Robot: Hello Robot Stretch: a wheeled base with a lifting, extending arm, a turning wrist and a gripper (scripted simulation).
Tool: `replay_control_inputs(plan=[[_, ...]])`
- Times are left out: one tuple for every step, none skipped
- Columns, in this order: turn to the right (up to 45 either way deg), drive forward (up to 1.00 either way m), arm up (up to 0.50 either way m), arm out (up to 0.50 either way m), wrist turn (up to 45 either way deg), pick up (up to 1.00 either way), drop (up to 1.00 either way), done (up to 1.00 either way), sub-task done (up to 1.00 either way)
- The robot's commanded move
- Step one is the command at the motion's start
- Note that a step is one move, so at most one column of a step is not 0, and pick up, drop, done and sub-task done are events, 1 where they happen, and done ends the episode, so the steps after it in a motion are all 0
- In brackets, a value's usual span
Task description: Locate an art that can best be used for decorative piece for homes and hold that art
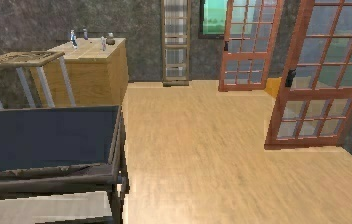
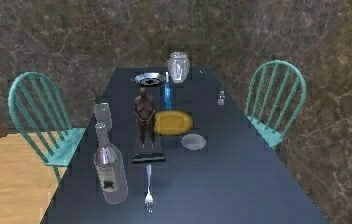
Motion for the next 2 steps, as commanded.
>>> replay_control_inputs(plan=[[0.0,0.0,0.5,0.0,0.0,0.0,0.0,0.0,0.0],[0.0,0.0,0.36,0.0,0.0,0.0,0.0,0.0,0.0]])
